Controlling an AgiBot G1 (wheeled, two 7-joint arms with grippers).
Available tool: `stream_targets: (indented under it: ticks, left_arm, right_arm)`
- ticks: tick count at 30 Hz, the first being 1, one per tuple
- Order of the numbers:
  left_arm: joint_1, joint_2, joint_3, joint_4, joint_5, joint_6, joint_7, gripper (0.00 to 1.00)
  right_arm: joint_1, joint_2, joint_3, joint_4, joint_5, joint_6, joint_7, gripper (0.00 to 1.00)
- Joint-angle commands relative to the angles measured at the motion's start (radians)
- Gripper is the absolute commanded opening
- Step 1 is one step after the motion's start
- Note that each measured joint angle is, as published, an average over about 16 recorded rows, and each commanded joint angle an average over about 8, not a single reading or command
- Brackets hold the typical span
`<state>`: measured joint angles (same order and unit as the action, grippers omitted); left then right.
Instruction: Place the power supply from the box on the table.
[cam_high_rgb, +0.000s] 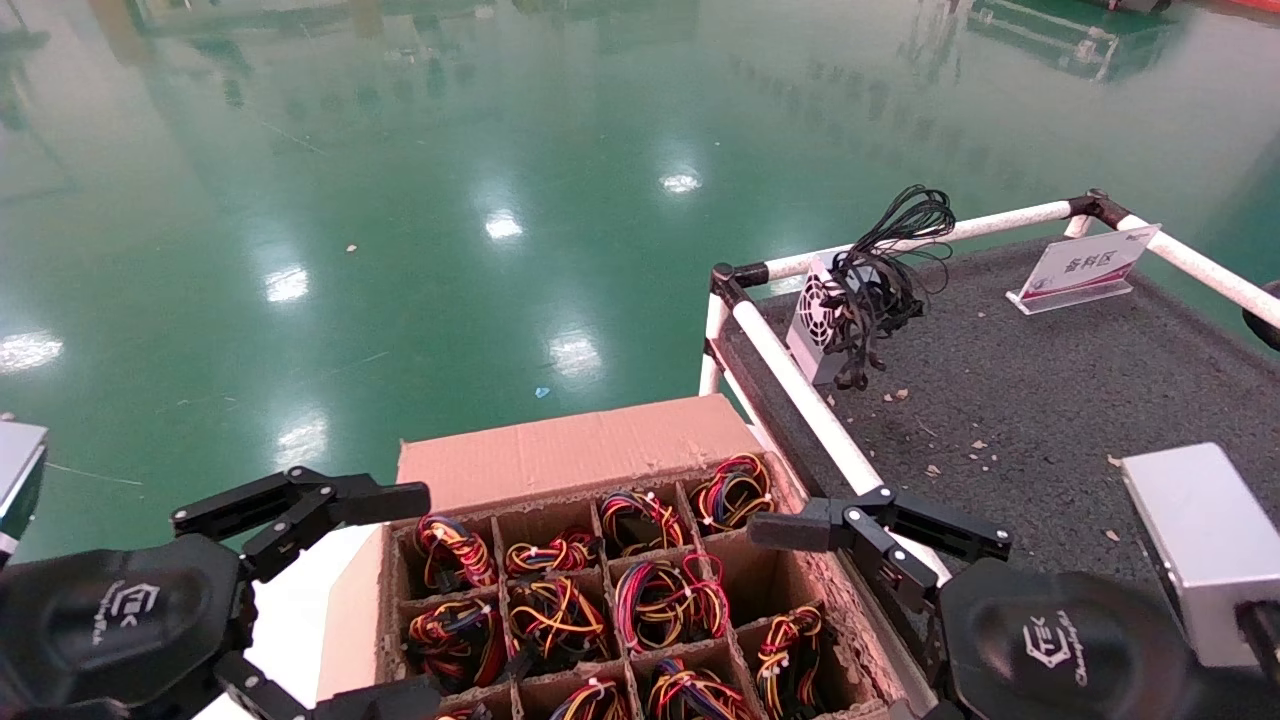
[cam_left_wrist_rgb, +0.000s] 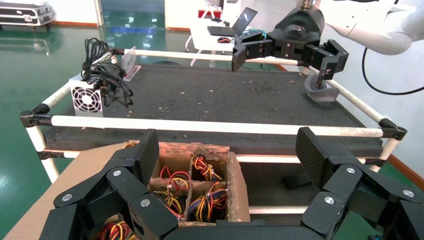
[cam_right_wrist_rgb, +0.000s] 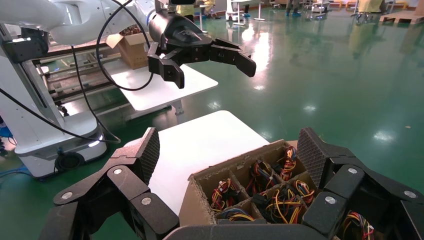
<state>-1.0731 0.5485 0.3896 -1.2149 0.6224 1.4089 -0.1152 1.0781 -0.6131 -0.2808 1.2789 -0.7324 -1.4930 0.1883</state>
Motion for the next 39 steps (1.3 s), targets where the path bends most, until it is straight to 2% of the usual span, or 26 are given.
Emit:
stream_targets:
  ticks: [1, 4, 5, 6, 7, 39]
  left_arm:
    - [0.000, 0.000, 0.000, 0.000, 0.000, 0.000, 0.000, 0.28]
    - [0.000, 0.000, 0.000, 0.000, 0.000, 0.000, 0.000, 0.17]
    - [0.000, 0.000, 0.000, 0.000, 0.000, 0.000, 0.000, 0.07]
    - [0.000, 0.000, 0.000, 0.000, 0.000, 0.000, 0.000, 0.01]
    - [0.000, 0.000, 0.000, 0.000, 0.000, 0.000, 0.000, 0.00]
    - [0.000, 0.000, 0.000, 0.000, 0.000, 0.000, 0.000, 0.00]
  right_arm:
    - [0.000, 0.000, 0.000, 0.000, 0.000, 0.000, 0.000, 1.00]
    - [0.000, 0.000, 0.000, 0.000, 0.000, 0.000, 0.000, 1.00]
    - [0.000, 0.000, 0.000, 0.000, 0.000, 0.000, 0.000, 1.00]
    - [0.000, 0.000, 0.000, 0.000, 0.000, 0.000, 0.000, 1.00]
    - [0.000, 0.000, 0.000, 0.000, 0.000, 0.000, 0.000, 1.00]
    - [0.000, 0.000, 0.000, 0.000, 0.000, 0.000, 0.000, 1.00]
